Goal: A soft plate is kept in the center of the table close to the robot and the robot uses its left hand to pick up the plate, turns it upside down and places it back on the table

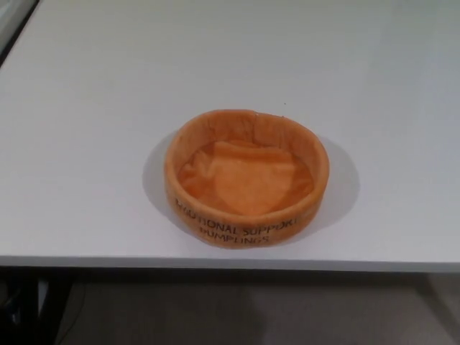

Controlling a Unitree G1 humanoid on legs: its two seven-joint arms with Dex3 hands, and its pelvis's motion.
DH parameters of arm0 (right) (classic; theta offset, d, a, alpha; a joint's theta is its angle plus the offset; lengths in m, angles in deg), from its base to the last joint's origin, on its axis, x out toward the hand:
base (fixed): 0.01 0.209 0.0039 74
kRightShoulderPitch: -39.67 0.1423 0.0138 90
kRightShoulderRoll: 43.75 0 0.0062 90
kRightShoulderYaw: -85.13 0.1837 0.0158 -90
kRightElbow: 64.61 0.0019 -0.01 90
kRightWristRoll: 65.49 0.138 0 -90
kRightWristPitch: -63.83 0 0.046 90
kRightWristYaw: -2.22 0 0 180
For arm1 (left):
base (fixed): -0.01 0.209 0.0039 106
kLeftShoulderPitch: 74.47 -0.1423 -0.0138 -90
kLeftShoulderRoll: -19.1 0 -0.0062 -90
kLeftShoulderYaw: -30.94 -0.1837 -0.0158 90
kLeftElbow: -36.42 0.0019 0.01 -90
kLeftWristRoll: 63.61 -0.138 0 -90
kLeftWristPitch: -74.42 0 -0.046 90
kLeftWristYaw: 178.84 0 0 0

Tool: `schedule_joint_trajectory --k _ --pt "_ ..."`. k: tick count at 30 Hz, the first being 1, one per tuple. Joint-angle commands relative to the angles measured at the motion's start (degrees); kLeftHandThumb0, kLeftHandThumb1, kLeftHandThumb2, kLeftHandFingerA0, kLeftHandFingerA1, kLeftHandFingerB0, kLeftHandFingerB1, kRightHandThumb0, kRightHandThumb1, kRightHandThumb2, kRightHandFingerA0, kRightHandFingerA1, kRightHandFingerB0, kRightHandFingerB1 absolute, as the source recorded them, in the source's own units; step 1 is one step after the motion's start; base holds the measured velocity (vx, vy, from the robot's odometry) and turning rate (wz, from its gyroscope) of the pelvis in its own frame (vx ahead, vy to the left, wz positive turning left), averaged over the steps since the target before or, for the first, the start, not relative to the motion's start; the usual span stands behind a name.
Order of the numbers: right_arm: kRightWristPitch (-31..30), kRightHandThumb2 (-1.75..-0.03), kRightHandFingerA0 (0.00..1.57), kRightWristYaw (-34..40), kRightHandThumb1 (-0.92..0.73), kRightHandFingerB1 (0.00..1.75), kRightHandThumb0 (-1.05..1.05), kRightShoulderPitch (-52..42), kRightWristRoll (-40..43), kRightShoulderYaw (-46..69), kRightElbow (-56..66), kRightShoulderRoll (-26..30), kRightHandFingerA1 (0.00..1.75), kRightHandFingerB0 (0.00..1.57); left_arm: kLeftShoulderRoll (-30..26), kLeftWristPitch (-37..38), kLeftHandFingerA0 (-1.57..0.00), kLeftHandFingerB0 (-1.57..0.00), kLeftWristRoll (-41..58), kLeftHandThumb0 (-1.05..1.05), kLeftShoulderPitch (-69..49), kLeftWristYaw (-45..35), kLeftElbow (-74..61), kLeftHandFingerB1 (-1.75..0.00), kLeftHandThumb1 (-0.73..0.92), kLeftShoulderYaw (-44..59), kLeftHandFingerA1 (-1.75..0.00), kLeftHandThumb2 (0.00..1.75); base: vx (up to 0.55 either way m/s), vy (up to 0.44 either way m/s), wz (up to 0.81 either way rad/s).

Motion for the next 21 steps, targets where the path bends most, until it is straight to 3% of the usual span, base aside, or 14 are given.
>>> schedule_joint_trajectory --k 1,2,6,7,8,9,21 --pt "5.9 -0.67 0.39 -7.6 -0.87 0.3 -0.76 -1.9 6.9 1.9 2.8 1.1 0.39 0.29 1.0 5.9 -0.16 -0.1 7.1 -0.89 -2.0 -5.5 -3.4 -0.41 0.73 2.3 -0.5 1.11 0.0 0.0 0.0" --pt "5.9 -0.67 0.39 -7.8 -0.87 0.3 -0.76 -1.8 7.0 1.8 2.7 0.9 0.39 0.29 1.0 6.0 -0.21 -0.15 7.1 -0.92 -2.3 -5.3 -4.0 -0.28 0.91 2.8 -0.42 0.74 0.0 0.0 0.0" --pt "6.0 -0.67 0.39 -8.2 -0.86 0.3 -0.77 -1.9 7.2 2.0 2.6 0.5 0.39 0.29 1.7 7.1 -0.19 -0.15 8.0 -0.94 -2.4 -4.1 -6.5 -0.28 0.91 5.7 -0.41 0.75 0.0 0.0 0.0" --pt "6.0 -0.67 0.39 -8.3 -0.86 0.3 -0.76 -2.0 7.2 1.9 2.8 0.4 0.39 0.29 1.9 7.3 -0.15 -0.09 8.2 -0.9 -2.4 -4.0 -6.8 -0.41 0.74 6.2 -0.49 1.12 0.0 0.0 0.0" --pt "5.9 -0.67 0.39 -8.4 -0.86 0.3 -0.76 -2.2 7.2 1.9 3.1 0.4 0.39 0.29 2.1 7.6 -0.15 -0.09 8.2 -0.9 -2.5 -3.8 -7.2 -0.41 0.74 6.8 -0.49 1.12 0.0 0.0 0.0" --pt "6.0 -0.67 0.39 -8.5 -0.86 0.3 -0.77 -2.3 7.2 1.9 3.0 0.4 0.39 0.29 2.4 8.2 -0.2 -0.14 8.8 -0.92 -2.4 -3.9 -7.5 -0.27 0.92 7.5 -0.4 0.73 0.0 0.0 0.0" --pt "6.0 -0.67 0.4 -8.7 -0.86 0.3 -0.75 -1.5 7.1 1.8 2.8 0.2 0.39 0.3 1.6 7.7 -0.23 -0.13 13.1 -0.93 2.4 -1.1 -19.9 -0.28 0.91 17.2 -0.37 0.76 0.0 0.0 0.0"
